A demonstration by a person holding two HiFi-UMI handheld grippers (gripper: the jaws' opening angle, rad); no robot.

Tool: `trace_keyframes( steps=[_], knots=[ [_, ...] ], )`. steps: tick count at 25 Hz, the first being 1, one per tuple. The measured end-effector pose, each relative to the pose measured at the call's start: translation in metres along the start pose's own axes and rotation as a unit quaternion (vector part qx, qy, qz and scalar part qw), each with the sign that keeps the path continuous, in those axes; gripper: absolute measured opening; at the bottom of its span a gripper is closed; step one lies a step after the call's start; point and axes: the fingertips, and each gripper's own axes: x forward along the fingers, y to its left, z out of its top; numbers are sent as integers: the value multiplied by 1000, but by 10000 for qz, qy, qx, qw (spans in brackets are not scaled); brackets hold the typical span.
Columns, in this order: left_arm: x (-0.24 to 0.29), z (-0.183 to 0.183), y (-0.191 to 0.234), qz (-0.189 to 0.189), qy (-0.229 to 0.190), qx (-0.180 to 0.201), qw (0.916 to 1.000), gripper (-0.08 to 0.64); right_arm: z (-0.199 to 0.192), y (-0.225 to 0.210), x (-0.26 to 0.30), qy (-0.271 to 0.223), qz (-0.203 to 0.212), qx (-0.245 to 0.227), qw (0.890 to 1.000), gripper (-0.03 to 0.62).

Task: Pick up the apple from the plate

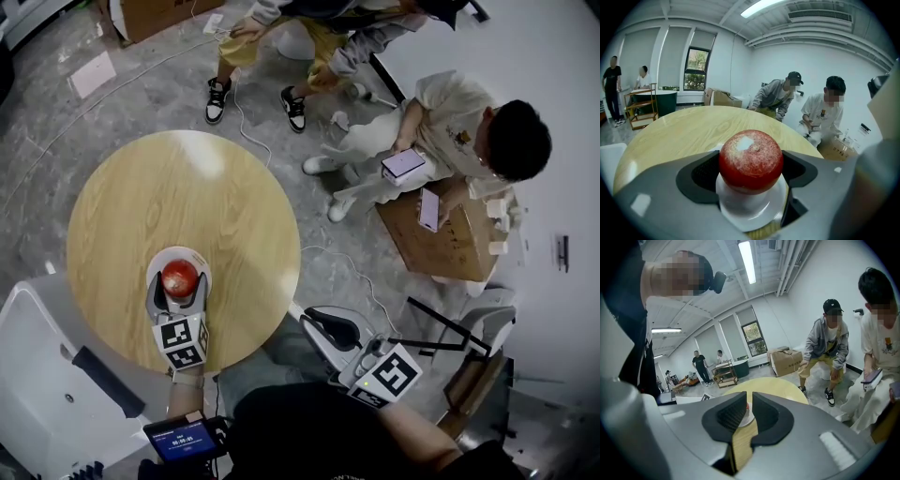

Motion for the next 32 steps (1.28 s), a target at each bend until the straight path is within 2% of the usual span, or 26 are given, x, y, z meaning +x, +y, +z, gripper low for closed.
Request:
trace_keyframes(
  steps=[6, 12, 24, 32],
  knots=[
    [-9, 12, -8, -17, -87, 53, 9999, 400, 5, -4, -5, -52, 17, -3, 10000, 41],
    [-27, 31, -10, 35, -236, -47, 9997, 400, 16, -2, -7, -119, 140, -46, 9998, 38],
    [-70, 80, -26, -17, -642, -44, 9979, 402, 51, 4, 5, -285, 528, -229, 9979, 34],
    [-102, 114, -29, 65, -897, -81, 9959, 402, 83, 3, 21, -420, 942, -387, 9939, 32]
  ],
)
